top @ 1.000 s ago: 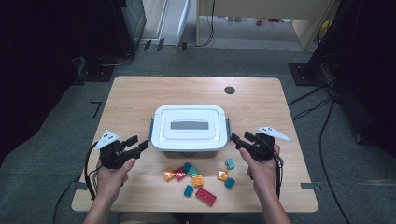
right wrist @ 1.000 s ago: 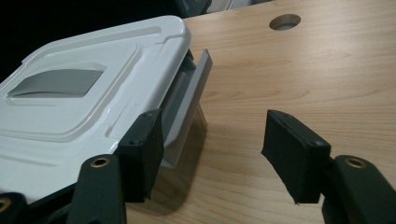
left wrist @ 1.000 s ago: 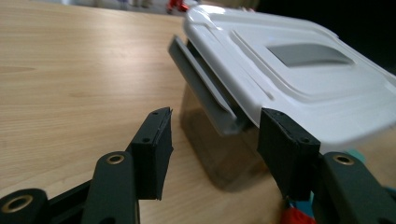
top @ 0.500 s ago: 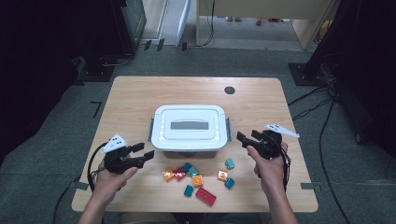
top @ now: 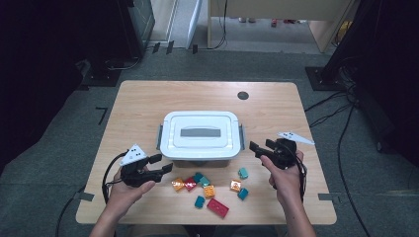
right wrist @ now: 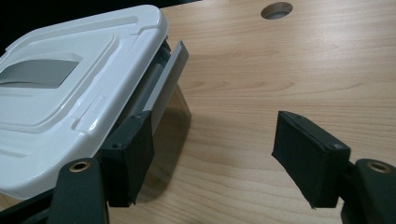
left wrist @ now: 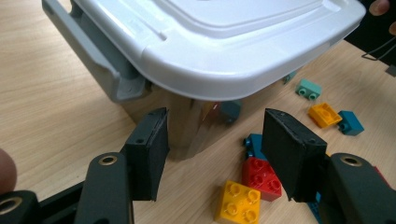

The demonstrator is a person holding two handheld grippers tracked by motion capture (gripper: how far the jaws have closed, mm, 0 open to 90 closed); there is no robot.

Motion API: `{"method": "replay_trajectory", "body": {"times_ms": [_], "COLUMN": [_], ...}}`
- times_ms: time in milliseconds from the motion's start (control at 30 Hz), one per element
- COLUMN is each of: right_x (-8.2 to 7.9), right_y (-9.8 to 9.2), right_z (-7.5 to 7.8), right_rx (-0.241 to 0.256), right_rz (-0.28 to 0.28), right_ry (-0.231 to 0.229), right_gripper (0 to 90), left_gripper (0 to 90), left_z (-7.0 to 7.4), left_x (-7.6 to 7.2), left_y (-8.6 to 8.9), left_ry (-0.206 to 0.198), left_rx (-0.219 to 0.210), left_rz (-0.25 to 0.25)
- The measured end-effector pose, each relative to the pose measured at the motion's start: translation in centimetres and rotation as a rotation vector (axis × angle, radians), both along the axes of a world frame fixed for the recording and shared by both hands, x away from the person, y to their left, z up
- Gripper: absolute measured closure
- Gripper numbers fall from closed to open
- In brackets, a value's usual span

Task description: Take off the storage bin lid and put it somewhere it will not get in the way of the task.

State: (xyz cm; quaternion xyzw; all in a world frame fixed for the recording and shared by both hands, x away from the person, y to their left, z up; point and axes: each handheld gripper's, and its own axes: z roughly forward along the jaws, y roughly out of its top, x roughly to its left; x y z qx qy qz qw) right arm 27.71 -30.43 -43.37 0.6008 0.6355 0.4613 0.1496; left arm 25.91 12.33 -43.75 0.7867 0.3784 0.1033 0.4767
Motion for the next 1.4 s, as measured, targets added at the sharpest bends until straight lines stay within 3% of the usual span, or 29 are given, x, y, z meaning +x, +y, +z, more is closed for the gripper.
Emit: {"method": "replay_trajectory", "body": {"times_ms": [333, 867, 1200, 1400], "right_x": [0.2, 0.2, 0.3, 0.4], "right_y": [0.1, 0.4, 0.3, 0.4], "right_z": [0.1, 0.4, 0.0, -0.3], "right_rx": [-0.005, -0.028, -0.035, -0.035], "right_rz": [0.003, 0.035, 0.038, 0.039], "right_ry": [-0.004, -0.013, 0.004, 0.005], "right_gripper": [28.4, 28.9, 28.9, 29.1], "left_gripper": [43.4, 43.4, 43.4, 43.4], "left_z": [0.4, 1.0, 1.6, 1.8], "left_x": [-0.5, -0.7, -0.6, -0.6], "left_y": [-0.4, -0.3, -0.2, -0.1], "left_ry": [-0.019, -0.030, -0.047, -0.052], "left_rx": [-0.003, 0.021, 0.009, -0.019], "left_rz": [-0.019, -0.004, 0.000, 0.015]}}
